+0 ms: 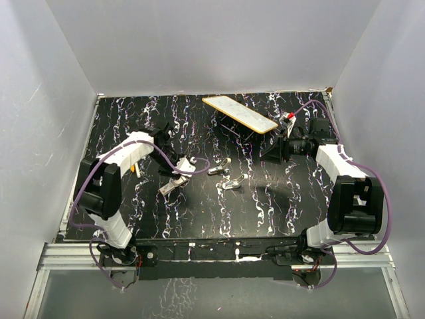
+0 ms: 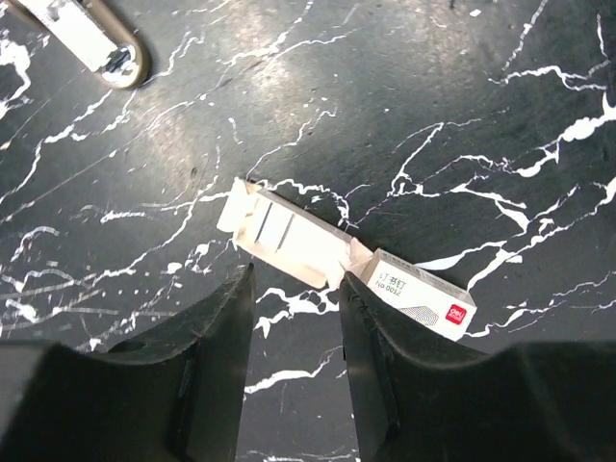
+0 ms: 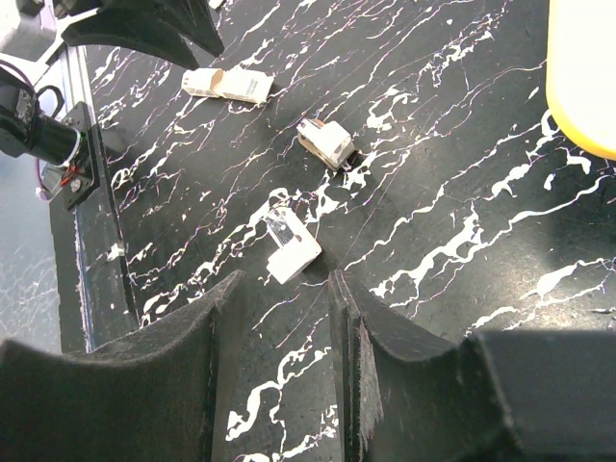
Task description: Load the staples into the stapler
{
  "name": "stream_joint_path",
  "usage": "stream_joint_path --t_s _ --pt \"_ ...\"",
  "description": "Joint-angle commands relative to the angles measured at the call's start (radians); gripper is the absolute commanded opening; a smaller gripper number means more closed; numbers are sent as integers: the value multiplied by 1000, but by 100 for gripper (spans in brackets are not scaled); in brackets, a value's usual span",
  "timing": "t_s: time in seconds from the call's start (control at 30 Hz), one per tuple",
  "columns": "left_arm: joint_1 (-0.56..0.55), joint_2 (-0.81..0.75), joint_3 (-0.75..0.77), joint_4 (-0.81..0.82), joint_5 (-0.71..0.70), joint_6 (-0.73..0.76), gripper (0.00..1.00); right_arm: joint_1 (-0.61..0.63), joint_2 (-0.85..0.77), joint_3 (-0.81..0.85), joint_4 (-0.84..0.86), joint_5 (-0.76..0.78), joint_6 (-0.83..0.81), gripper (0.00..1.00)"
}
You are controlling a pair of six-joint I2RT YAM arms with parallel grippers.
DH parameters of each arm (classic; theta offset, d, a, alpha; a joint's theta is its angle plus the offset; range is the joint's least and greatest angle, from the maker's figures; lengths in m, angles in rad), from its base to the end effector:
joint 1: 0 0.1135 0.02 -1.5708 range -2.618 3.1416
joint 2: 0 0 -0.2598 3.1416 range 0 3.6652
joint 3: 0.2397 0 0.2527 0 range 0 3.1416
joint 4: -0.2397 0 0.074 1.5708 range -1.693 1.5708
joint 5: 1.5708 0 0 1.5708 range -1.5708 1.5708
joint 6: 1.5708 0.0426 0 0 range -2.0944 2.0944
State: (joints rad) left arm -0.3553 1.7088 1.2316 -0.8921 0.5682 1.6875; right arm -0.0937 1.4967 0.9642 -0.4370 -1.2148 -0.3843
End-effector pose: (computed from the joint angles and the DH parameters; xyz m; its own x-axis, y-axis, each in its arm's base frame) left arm 0.2952 -0.1340 0.2037 0.4985 0.7079 -0.5003 0.8664 -0.4262 0.2602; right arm 0.2954 0.0123 0.2264 -0.5754 -0.0772 -0.8142 -0.7670 0.3966 0.5044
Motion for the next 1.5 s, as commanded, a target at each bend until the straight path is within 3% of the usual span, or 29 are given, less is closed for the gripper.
stream_joint_path --t_s 0.0,1.47 --pt "3 48 67 -143 68 221 38 -7 -17 3 32 -24 -13 42" --pt "-51 238 163 -141 15 254 32 -12 -21 0 33 -18 -14 42"
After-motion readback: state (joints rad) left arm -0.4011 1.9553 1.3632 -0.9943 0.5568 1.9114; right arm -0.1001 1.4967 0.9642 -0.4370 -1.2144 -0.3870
